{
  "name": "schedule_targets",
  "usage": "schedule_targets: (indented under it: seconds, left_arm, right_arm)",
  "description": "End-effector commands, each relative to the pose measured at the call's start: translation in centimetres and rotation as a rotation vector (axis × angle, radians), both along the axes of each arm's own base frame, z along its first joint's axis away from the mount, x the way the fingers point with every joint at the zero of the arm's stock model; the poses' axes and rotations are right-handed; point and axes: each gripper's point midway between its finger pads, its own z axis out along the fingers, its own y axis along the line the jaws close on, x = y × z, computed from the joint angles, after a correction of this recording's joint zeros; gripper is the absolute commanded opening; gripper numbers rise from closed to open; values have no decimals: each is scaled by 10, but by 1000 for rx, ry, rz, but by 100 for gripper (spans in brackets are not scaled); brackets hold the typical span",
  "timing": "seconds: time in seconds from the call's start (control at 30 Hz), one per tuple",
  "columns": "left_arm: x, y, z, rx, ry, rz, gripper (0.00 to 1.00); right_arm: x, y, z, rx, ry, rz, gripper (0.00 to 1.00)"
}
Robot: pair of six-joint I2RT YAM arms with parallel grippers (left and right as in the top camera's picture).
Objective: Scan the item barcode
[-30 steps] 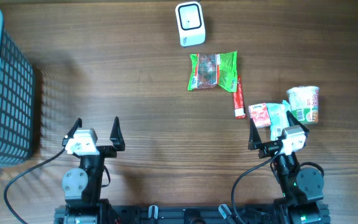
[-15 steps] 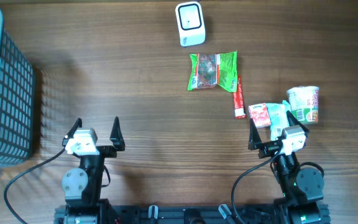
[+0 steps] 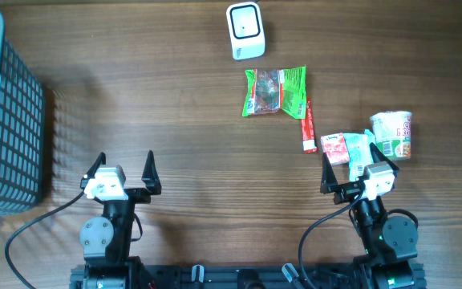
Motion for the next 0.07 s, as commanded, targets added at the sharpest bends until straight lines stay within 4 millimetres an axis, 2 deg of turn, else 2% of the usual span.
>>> schedule_targets:
  seconds: [0.0,0.03]
  left_arm:
    - [0,3,-2,19,2,13,100]
    - [0,3,-2,19,2,13,100]
  right_arm:
    - [0,2,1,-4,-5,12,100]
    - [0,2,1,-4,-5,12,100]
